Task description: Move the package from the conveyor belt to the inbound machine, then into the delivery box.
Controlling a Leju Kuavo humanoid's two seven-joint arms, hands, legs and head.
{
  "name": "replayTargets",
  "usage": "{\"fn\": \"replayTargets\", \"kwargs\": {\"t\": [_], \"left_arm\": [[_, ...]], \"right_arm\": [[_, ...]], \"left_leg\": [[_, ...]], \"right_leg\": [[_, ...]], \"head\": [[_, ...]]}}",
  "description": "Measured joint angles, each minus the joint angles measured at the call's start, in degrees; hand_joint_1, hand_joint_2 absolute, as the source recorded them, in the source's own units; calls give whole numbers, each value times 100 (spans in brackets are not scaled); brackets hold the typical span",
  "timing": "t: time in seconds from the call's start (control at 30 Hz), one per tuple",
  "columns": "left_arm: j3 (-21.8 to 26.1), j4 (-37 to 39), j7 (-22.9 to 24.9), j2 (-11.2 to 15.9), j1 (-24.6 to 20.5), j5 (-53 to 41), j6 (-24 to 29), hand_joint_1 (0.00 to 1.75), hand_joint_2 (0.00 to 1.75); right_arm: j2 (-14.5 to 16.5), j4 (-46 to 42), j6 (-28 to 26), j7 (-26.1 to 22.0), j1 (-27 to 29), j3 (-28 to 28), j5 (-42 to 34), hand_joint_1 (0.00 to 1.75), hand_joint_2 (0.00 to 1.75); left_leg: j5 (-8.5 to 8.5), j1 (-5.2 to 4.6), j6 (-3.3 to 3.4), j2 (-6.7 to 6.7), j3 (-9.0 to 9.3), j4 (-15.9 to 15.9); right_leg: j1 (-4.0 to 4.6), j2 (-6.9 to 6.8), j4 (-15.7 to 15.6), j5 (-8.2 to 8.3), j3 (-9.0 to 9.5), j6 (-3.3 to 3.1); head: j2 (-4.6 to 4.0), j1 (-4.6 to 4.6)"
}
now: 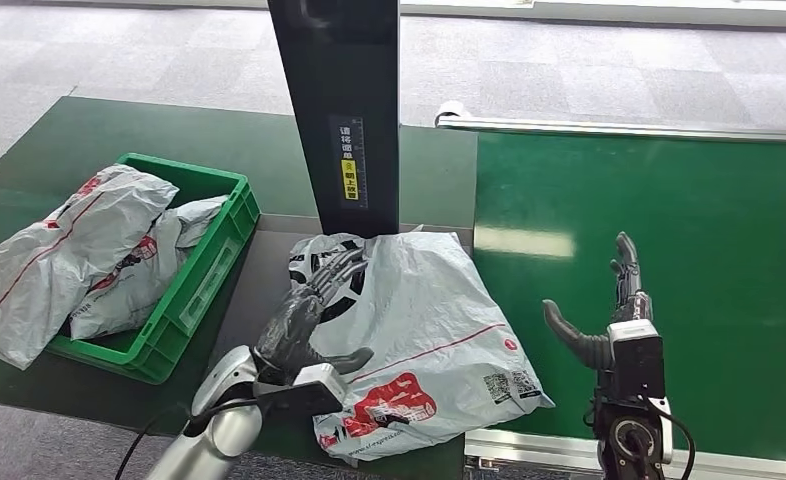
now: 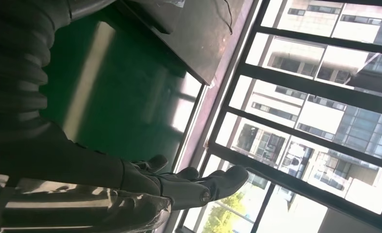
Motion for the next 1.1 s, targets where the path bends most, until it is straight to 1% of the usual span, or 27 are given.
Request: {"fn": "replayTargets", "kwargs": {"t": [0.07, 0.2, 0.3, 0.43, 0.63, 0.67, 0.77, 0.8, 0.93, 1.1], "left_arm": [[-271, 261, 29, 11, -109, -178, 114, 0, 175], [-548, 598, 63, 47, -293, -289, 179, 0, 175], [-826, 972, 202, 77, -513, -571, 154, 0, 175], [-1186, 1891, 218, 43, -972, -767, 121, 0, 175], [-1513, 3166, 289, -160, -1558, -998, 183, 0, 175], [-1549, 3338, 306, -198, -1652, -1011, 170, 27, 175], [-1619, 3781, 353, -303, -1895, -1046, 113, 158, 175], [-1639, 3913, 363, -333, -1962, -1057, 102, 175, 175], [-1696, 4334, 339, -417, -2171, -1006, 65, 175, 175], [-1672, 4544, 230, -431, -2305, -788, 142, 175, 175]], "right_arm": [[17, 22, 1, 0, -37, 1, -1, 0, 175], [30, 62, 1, 0, -74, 3, -4, 0, 175], [38, 74, 30, 0, -106, 14, -25, 0, 175], [42, 63, 93, 2, -128, 68, -73, 0, 175], [62, -114, 75, 7, -56, 102, -102, 0, 175], [69, -148, 73, 7, -49, 105, -103, 0, 175], [91, -251, 50, 7, -26, 134, -103, 0, 175], [98, -284, 40, 7, -19, 146, -101, 0, 175], [120, -375, -27, 36, -5, 172, -67, 0, 175], [122, -438, -78, 85, 48, 183, -29, 0, 175]], "left_leg": [[0, 1, 0, 2, 1, 0], [0, 2, 0, 2, 1, 0], [0, 2, 0, 2, 1, 0], [1, 1, 0, 2, 2, 0], [1, 1, 0, -1, 5, 0], [0, 1, 0, -2, 9, 0], [0, 0, 1, -3, 27, -1], [0, 0, 1, -3, 35, -2], [-1, 0, 3, -3, 66, -4], [3, 0, 5, -2, 89, -4]], "right_leg": [[1, 4, 0, 1, 0, -1], [2, 5, 0, 0, -1, -1], [2, 5, 1, 0, -1, 0], [1, 5, 1, 1, 0, 0], [1, 2, 1, 1, 9, 0], [1, 2, 1, 1, 14, 0], [1, 0, 0, -1, 36, 1], [1, -1, 0, -1, 45, 2], [1, -1, -1, -2, 82, 3], [1, -1, -1, 2, 104, 4]], "head": [[0, -1], [0, -1], [0, 0], [0, -1], [0, -1], [0, -1], [-1, -1], [-1, -1], [0, 1], [0, 0]]}}
